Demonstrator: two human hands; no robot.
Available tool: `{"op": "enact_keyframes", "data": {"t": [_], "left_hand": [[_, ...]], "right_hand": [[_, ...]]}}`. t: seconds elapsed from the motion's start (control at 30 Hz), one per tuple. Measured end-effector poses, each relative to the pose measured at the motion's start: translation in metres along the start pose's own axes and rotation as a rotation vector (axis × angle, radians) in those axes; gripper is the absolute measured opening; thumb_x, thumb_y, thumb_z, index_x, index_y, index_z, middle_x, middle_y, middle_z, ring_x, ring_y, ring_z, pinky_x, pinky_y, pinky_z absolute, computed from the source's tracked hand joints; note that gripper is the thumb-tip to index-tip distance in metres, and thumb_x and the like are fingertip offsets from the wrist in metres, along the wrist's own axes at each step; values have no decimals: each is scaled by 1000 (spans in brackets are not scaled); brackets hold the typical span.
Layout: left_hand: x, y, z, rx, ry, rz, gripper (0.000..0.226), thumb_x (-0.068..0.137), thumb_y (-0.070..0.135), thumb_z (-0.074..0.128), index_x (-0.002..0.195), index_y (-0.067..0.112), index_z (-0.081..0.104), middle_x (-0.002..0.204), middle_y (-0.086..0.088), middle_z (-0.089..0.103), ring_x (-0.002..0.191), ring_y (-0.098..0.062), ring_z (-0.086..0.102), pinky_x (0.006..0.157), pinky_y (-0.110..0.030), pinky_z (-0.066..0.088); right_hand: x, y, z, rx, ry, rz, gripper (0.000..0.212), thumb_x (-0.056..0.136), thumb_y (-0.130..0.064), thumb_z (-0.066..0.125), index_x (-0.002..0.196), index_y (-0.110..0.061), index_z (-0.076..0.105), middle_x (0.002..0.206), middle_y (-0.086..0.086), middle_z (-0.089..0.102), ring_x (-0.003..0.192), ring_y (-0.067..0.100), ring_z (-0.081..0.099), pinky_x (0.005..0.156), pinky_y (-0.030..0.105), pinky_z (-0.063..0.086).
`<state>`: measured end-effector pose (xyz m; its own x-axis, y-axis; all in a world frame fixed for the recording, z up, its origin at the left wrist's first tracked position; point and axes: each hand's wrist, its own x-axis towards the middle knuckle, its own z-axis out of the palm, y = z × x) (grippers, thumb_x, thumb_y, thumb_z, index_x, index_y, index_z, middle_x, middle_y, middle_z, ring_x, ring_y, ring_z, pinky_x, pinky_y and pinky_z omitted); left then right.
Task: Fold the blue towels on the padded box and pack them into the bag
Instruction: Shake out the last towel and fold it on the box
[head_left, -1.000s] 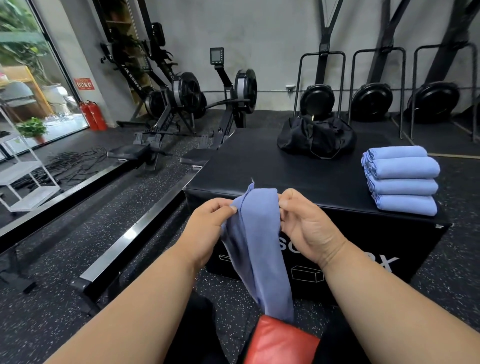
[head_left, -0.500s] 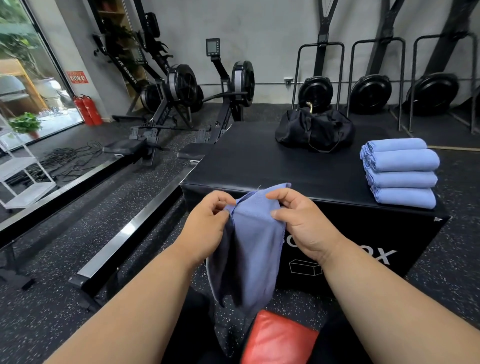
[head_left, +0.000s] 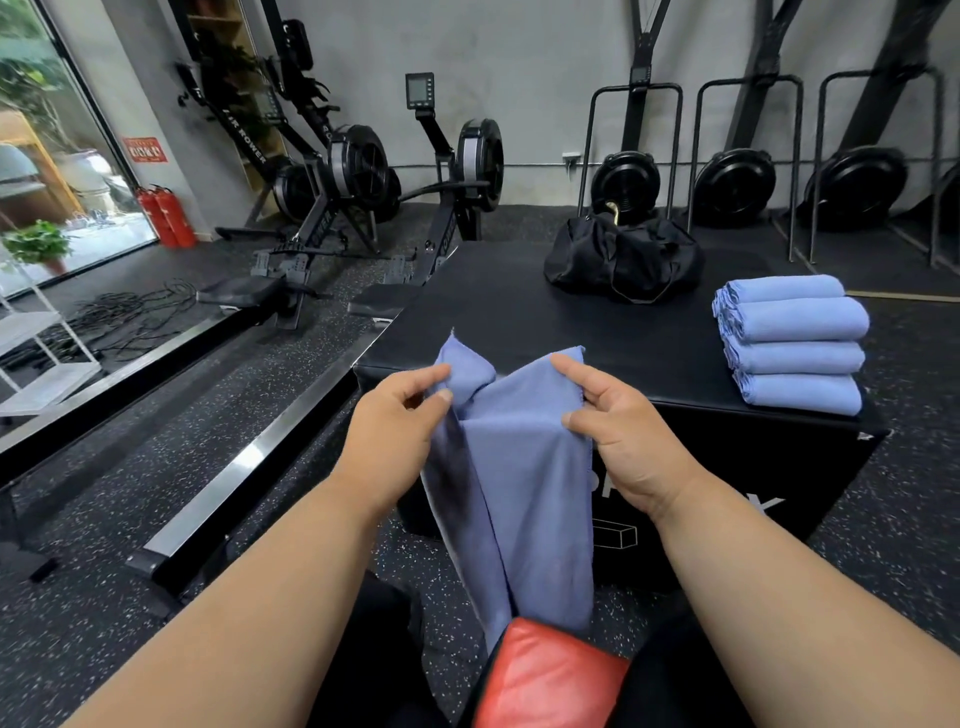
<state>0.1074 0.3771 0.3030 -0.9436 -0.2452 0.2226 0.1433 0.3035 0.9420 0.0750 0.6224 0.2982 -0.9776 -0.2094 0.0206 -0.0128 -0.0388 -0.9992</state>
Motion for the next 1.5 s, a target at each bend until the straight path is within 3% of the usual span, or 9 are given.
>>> {"op": "enact_keyframes", "data": {"t": [0.33, 0.5, 0.7, 0.87, 1.07, 1.27, 1.33, 1.4, 1.5], "left_hand": [[24, 2, 5, 42, 102, -3, 40, 88, 4, 71, 119, 29, 74, 109, 12, 76, 90, 6, 69, 75, -12, 51], [58, 3, 13, 58, 150, 26, 33, 81, 27, 84, 112, 31, 73, 112, 11, 76, 103, -5, 72, 90, -27, 56], [106, -3, 31, 153, 189, 36, 35, 82, 9, 72, 110, 31, 70, 107, 16, 72, 95, 6, 67, 90, -22, 56], [154, -10, 44, 253, 109, 100, 47, 81, -1, 63, 117, 28, 66, 117, 10, 70, 109, -8, 67, 99, -26, 53], [252, 11, 62, 300, 102, 195, 55, 81, -4, 57, 132, 17, 65, 128, 5, 64, 116, -5, 59, 92, 1, 38], [381, 59, 87, 238, 115, 261, 66, 82, -5, 52, 144, 14, 59, 141, 0, 60, 130, -11, 56, 113, -23, 44], [421, 69, 96, 208, 104, 229, 63, 86, -6, 52, 145, 14, 58, 140, -2, 61, 123, -12, 60, 105, -21, 50], [456, 62, 105, 246, 40, 163, 59, 89, -1, 60, 145, 15, 59, 134, -7, 65, 95, -11, 66, 75, -14, 55], [483, 24, 109, 380, -112, -8, 69, 85, 13, 71, 152, 19, 55, 123, -8, 71, 71, -14, 60, 62, -22, 48]], "right_hand": [[12, -12, -26, -250, 84, -103, 66, 93, 3, 59, 151, -30, 56, 127, -23, 67, 125, 14, 61, 107, 35, 49], [36, -11, -39, -251, 109, -116, 65, 93, 0, 61, 151, -29, 56, 114, -20, 68, 97, 0, 63, 95, 22, 50], [82, -5, -57, -260, 135, -135, 65, 91, -11, 63, 149, -40, 55, 104, -7, 62, 88, 9, 55, 88, 31, 48], [126, 1, -71, -247, 130, -102, 67, 91, -9, 59, 150, -41, 54, 84, -5, 52, 78, 14, 46, 78, 36, 45], [212, -39, -84, -341, 126, -141, 71, 94, -7, 58, 159, -28, 44, 121, -36, 56, 93, -14, 61, 91, 17, 49], [338, -112, -92, -385, 146, -246, 64, 93, -8, 54, 156, -20, 50, 143, -11, 54, 94, -8, 55, 81, 12, 49], [377, -128, -94, -424, 162, -233, 33, 82, -17, 53, 110, -21, 70, 105, -4, 58, 82, 10, 46, 68, 28, 39], [409, -133, -99, -457, 185, -216, 9, 72, -23, 49, 81, -19, 49, 81, -4, 39, 72, 15, 35, 66, 33, 29], [432, -108, -104, -616, 192, -168, 44, 86, -23, 55, 129, -21, 65, 118, -10, 62, 104, 8, 59, 90, 28, 46]]}}
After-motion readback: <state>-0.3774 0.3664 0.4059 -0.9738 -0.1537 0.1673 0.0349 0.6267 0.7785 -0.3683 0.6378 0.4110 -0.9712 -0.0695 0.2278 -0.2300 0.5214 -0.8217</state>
